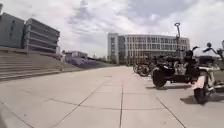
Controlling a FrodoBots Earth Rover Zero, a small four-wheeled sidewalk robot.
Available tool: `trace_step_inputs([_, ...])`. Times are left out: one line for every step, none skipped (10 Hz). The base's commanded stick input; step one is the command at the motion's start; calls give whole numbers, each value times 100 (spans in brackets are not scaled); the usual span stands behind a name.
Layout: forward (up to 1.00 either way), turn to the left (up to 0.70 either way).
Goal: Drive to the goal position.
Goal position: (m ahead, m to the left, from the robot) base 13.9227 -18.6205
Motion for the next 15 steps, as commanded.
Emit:
trace_step_inputs([6,1])
trace_step_inputs([6,1])
trace_step_inputs([6,1])
trace_step_inputs([6,1])
trace_step_inputs([6,1])
trace_step_inputs([6,1])
trace_step_inputs([6,1])
trace_step_inputs([6,1])
trace_step_inputs([6,1])
trace_step_inputs([6,1])
trace_step_inputs([6,1])
trace_step_inputs([6,1])
trace_step_inputs([6,1])
trace_step_inputs([6,1])
trace_step_inputs([6,1])
